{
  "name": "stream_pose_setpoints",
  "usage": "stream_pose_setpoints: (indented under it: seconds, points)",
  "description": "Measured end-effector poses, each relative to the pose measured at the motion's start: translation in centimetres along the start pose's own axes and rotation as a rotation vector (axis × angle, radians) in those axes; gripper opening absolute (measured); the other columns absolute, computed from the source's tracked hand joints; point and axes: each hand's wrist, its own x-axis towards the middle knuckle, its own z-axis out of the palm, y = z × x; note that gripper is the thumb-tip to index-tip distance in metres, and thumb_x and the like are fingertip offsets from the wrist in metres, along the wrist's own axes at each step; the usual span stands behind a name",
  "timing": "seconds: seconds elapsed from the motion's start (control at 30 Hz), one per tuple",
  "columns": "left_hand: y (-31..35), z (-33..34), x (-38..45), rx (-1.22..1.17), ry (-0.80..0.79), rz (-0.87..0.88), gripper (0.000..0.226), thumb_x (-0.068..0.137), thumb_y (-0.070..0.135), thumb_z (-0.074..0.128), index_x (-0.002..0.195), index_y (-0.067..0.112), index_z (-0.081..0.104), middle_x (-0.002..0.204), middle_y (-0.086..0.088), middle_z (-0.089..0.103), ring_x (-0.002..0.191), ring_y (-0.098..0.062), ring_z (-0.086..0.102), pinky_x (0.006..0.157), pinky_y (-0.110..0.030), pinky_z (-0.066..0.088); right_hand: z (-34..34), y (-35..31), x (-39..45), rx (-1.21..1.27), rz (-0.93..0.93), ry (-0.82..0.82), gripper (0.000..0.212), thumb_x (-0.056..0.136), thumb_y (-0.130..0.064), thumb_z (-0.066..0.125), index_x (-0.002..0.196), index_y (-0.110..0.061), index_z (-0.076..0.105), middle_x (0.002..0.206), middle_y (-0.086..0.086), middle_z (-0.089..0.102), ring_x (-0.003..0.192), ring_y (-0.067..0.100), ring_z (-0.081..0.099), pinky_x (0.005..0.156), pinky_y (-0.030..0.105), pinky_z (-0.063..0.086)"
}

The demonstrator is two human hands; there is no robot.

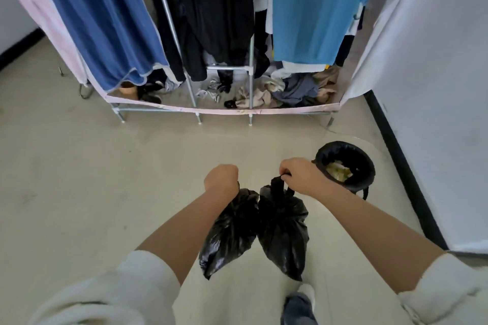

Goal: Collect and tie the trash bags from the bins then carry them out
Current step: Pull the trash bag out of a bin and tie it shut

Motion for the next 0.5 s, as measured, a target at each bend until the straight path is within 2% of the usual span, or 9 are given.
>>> stream_pose_setpoints:
  seconds: [0.07, 0.13, 0.33, 0.4, 0.5]
  points:
    - [2.2, 0.9, 4.2, -0.036, -0.029, -0.054, 0.031, 0.089, -0.003, 0.041, 0.111, 0.008, 0.060, 0.108, -0.008, 0.061, 0.104, -0.027, 0.058, 0.078, -0.030, 0.047, 0.0, 3.6, 4.2, -0.032, -0.022, -0.075, 0.022, 0.089, -0.006, 0.044, 0.103, -0.002, 0.062, 0.112, 0.015, 0.064, 0.104, 0.029, 0.056, 0.083, 0.031, 0.044]
    - [4.0, 1.7, 8.1, -0.065, -0.040, -0.105, 0.032, 0.089, -0.002, 0.040, 0.114, 0.007, 0.057, 0.119, -0.011, 0.060, 0.109, -0.028, 0.057, 0.083, -0.032, 0.049, 0.1, 6.7, 8.2, -0.053, -0.028, -0.140, 0.024, 0.090, -0.006, 0.043, 0.106, -0.004, 0.061, 0.114, 0.014, 0.062, 0.106, 0.029, 0.055, 0.086, 0.032, 0.044]
    - [6.6, 3.0, 21.6, -0.116, -0.063, -0.253, 0.032, 0.087, -0.003, 0.040, 0.113, 0.007, 0.056, 0.113, -0.012, 0.062, 0.104, -0.030, 0.060, 0.082, -0.036, 0.052, 0.8, 14.3, 21.0, -0.112, -0.013, -0.284, 0.026, 0.090, -0.004, 0.042, 0.109, 0.000, 0.059, 0.115, 0.018, 0.061, 0.107, 0.033, 0.056, 0.093, 0.039, 0.045]
    - [7.2, 3.8, 27.0, -0.140, -0.068, -0.275, 0.030, 0.088, -0.001, 0.041, 0.112, 0.007, 0.057, 0.103, -0.010, 0.062, 0.094, -0.028, 0.059, 0.074, -0.035, 0.050, 1.4, 17.0, 26.0, -0.120, 0.006, -0.312, 0.027, 0.089, -0.002, 0.043, 0.110, 0.002, 0.059, 0.116, 0.020, 0.061, 0.108, 0.034, 0.056, 0.095, 0.040, 0.045]
    - [8.2, 5.2, 34.6, -0.161, -0.078, -0.293, 0.029, 0.090, -0.001, 0.041, 0.111, 0.007, 0.058, 0.091, -0.008, 0.057, 0.084, -0.025, 0.055, 0.065, -0.028, 0.040, 2.8, 21.1, 33.5, -0.080, 0.061, -0.345, 0.029, 0.090, -0.004, 0.044, 0.115, -0.003, 0.058, 0.121, 0.014, 0.061, 0.112, 0.030, 0.054, 0.095, 0.033, 0.043]
